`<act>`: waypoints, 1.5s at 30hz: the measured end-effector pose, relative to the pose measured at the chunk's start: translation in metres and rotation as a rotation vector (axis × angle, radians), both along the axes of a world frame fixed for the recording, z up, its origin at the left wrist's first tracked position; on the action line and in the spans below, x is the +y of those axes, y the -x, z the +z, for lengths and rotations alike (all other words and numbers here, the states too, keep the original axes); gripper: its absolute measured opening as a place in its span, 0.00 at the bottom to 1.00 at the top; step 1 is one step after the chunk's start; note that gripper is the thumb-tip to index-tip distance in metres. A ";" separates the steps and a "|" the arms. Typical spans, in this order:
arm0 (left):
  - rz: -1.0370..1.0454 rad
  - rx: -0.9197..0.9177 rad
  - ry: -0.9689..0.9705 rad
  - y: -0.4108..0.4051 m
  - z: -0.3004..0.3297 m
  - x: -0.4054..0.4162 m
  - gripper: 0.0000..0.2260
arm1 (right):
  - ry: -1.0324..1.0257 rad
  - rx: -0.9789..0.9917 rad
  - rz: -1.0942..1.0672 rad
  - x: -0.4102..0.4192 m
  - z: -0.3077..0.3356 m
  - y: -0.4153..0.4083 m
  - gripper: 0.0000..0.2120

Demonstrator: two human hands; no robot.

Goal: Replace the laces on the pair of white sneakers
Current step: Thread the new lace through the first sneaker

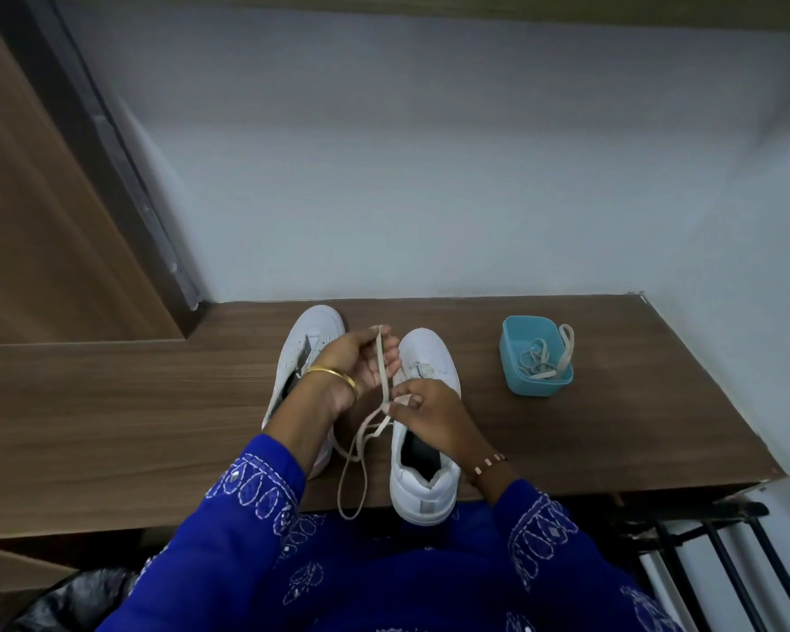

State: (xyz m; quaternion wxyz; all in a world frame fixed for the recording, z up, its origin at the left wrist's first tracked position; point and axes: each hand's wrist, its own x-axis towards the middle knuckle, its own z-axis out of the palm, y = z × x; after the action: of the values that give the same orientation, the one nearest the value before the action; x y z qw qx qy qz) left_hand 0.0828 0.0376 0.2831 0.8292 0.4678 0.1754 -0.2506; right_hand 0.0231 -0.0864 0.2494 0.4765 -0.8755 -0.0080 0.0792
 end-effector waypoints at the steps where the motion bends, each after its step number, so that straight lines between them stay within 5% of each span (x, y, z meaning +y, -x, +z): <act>1: 0.027 0.038 0.066 0.000 0.004 0.001 0.11 | -0.003 0.007 0.021 0.005 0.001 0.001 0.03; 7: 0.186 0.182 0.253 -0.004 0.007 0.015 0.11 | -0.342 0.150 -0.026 -0.007 0.025 -0.002 0.11; 10: 0.228 0.210 0.219 -0.004 0.000 0.018 0.11 | -0.580 0.132 -0.145 -0.026 0.041 -0.006 0.14; 19: 0.205 0.133 -0.036 -0.007 -0.019 0.023 0.13 | -0.858 -0.009 -0.303 -0.052 0.056 -0.020 0.15; 22: -0.012 -0.087 -0.592 -0.005 -0.015 0.023 0.10 | -0.746 -0.045 -0.314 -0.055 0.060 -0.018 0.14; 24: -0.100 -0.298 -1.015 0.002 -0.012 0.017 0.19 | -0.554 -0.054 -0.293 -0.050 0.062 -0.015 0.13; 25: -0.094 -0.396 -1.066 0.009 -0.008 0.011 0.21 | -0.455 -0.054 -0.276 -0.046 0.063 -0.014 0.12; 31: -0.133 -0.689 -0.711 0.040 -0.005 -0.029 0.14 | -0.182 -0.042 -0.220 -0.026 0.061 -0.016 0.14; 37: 0.092 -0.523 -0.644 0.022 -0.027 -0.023 0.15 | -0.060 -0.022 -0.245 -0.051 0.058 -0.012 0.13; 41: 0.239 -0.476 -0.783 0.008 -0.023 0.005 0.16 | 0.007 0.096 -0.159 -0.074 0.053 -0.009 0.09; 45: -0.069 -0.622 -1.186 0.009 -0.027 0.018 0.12 | 0.039 0.105 -0.088 -0.073 0.046 -0.010 0.08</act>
State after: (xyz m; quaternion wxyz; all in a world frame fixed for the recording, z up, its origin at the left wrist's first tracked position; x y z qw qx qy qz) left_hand 0.0741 0.0560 0.2557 0.4351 0.9001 0.0213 0.0081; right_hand 0.0326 -0.1591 0.2949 0.4621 -0.8789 0.0571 0.1041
